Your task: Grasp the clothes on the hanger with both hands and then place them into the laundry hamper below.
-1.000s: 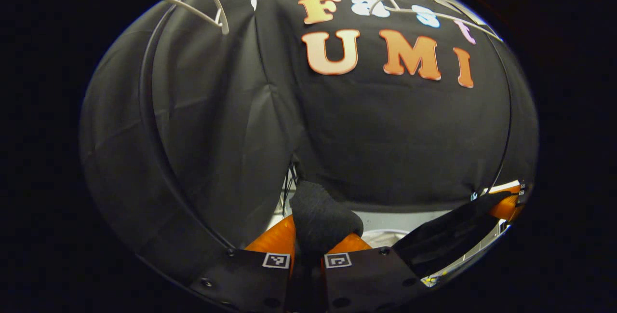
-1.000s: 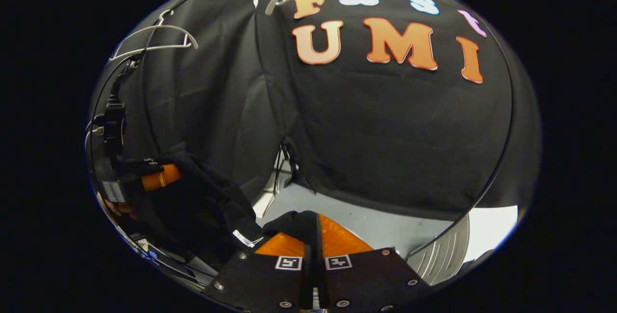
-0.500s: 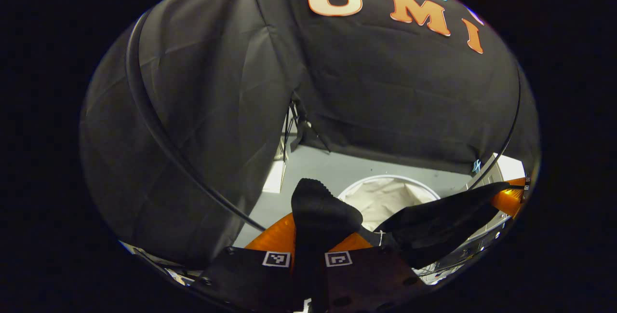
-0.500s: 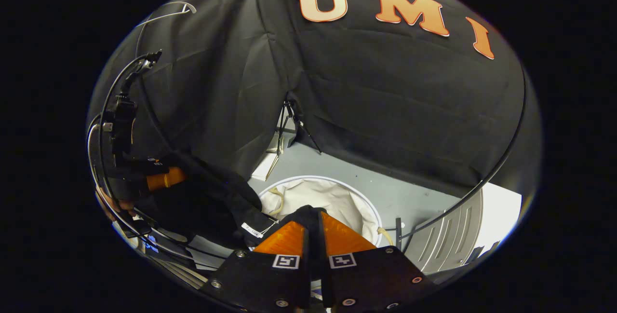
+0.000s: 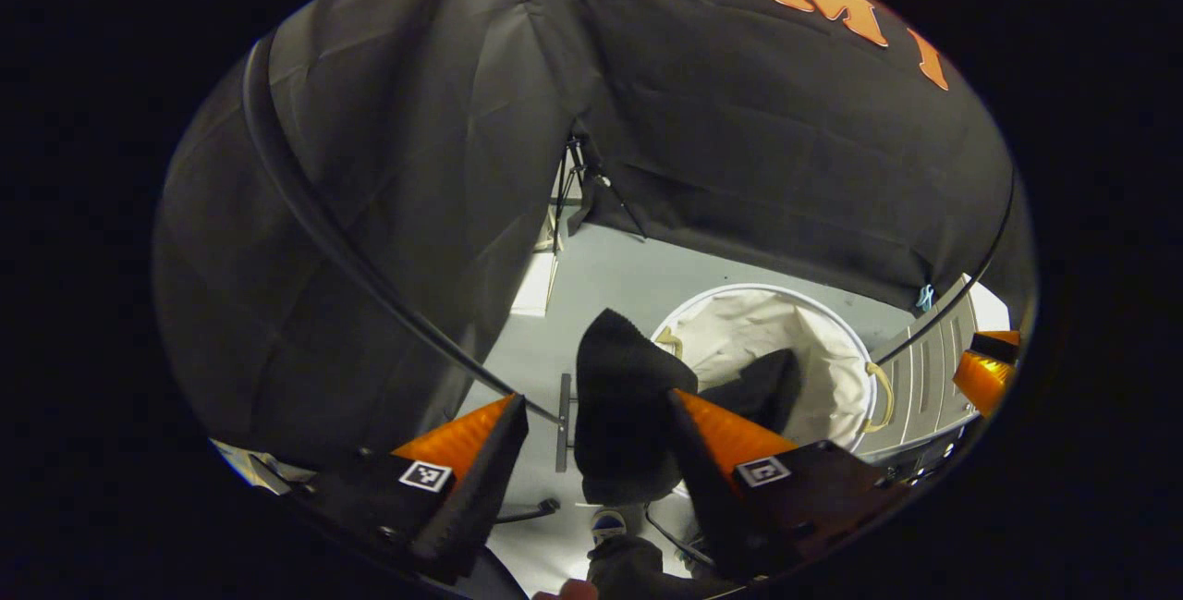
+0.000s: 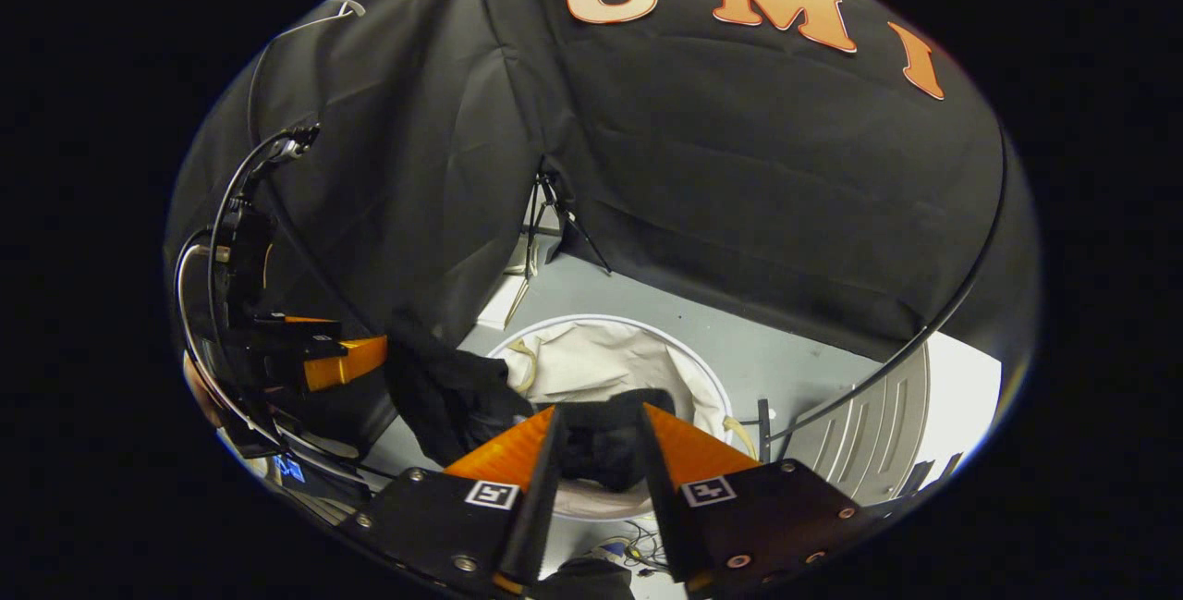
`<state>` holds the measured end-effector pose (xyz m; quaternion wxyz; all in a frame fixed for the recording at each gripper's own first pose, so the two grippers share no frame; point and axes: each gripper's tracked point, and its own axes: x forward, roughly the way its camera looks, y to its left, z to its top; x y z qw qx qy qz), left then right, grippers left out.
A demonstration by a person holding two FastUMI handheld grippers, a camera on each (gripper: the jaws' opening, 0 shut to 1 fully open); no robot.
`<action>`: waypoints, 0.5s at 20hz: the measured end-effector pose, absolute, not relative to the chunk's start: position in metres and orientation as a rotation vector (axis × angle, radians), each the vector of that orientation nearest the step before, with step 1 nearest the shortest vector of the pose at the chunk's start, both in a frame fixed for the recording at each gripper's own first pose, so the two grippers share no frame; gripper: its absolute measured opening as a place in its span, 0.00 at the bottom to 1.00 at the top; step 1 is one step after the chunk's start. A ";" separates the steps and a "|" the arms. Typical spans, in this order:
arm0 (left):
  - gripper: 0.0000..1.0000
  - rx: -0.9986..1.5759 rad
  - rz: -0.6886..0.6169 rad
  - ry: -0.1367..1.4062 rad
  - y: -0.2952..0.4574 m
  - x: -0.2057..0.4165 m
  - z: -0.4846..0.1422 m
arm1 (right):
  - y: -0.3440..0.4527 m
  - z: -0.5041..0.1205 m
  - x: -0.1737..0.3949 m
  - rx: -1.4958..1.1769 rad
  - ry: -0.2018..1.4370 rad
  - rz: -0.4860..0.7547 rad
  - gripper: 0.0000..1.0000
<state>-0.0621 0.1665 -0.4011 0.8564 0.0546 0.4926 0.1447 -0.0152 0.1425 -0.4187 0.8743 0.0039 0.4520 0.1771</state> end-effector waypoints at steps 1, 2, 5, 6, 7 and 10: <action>0.99 0.113 0.294 1.034 0.165 -0.064 -0.402 | 0.142 -0.419 -0.018 0.016 0.950 0.368 0.53; 0.99 0.113 0.284 1.029 0.162 -0.062 -0.401 | 0.141 -0.423 -0.024 0.020 0.963 0.366 0.60; 0.99 0.104 0.276 1.025 0.162 -0.064 -0.399 | 0.137 -0.425 -0.026 0.018 0.979 0.355 0.88; 0.99 0.098 0.278 1.022 0.162 -0.062 -0.398 | 0.138 -0.424 -0.028 0.020 0.979 0.352 0.90; 0.99 0.090 0.279 1.018 0.161 -0.063 -0.397 | 0.138 -0.423 -0.028 0.022 0.979 0.350 0.91; 0.99 0.072 0.273 1.009 0.159 -0.060 -0.393 | 0.136 -0.424 -0.029 0.021 0.982 0.343 0.92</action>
